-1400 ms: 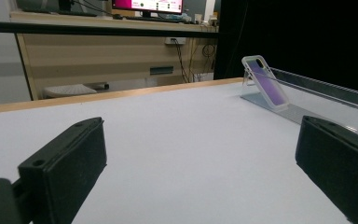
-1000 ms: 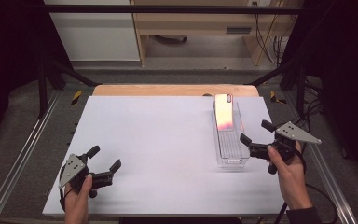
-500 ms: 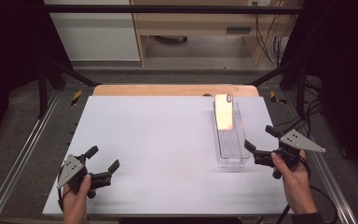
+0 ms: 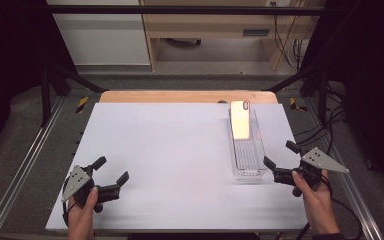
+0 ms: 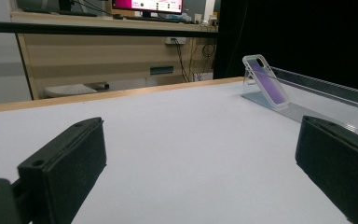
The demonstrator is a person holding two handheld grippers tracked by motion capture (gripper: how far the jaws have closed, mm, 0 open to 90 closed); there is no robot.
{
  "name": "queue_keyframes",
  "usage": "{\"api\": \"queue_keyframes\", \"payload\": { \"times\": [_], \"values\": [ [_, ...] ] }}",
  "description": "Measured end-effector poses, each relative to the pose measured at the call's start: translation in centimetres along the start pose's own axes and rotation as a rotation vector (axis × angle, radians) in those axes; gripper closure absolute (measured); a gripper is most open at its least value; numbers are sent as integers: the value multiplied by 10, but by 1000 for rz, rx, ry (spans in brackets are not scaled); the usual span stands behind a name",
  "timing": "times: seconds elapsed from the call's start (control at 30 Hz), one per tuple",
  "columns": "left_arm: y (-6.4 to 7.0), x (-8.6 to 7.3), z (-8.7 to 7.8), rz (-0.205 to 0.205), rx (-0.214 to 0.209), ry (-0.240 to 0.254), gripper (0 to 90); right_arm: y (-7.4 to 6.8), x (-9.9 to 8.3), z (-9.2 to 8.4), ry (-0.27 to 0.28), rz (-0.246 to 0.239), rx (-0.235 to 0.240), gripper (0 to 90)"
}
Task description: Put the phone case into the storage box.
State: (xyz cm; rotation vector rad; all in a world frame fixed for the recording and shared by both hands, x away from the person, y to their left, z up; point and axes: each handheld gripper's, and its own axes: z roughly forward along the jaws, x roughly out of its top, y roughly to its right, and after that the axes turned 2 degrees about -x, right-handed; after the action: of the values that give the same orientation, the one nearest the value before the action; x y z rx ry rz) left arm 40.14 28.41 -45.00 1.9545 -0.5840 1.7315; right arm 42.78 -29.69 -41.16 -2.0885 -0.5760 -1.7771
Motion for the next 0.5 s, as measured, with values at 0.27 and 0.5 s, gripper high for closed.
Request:
{"api": "queue_keyframes", "payload": {
  "times": [0.27, 0.5],
  "values": [
    [0, 0, 0, 3, -1, 1, 12, -2, -11, -2, -10, -2, -5, 29],
    [0, 0, -1, 4, -5, 7, 12, -2, -17, -4, -5, -7, -2, 28]
  ]
}}
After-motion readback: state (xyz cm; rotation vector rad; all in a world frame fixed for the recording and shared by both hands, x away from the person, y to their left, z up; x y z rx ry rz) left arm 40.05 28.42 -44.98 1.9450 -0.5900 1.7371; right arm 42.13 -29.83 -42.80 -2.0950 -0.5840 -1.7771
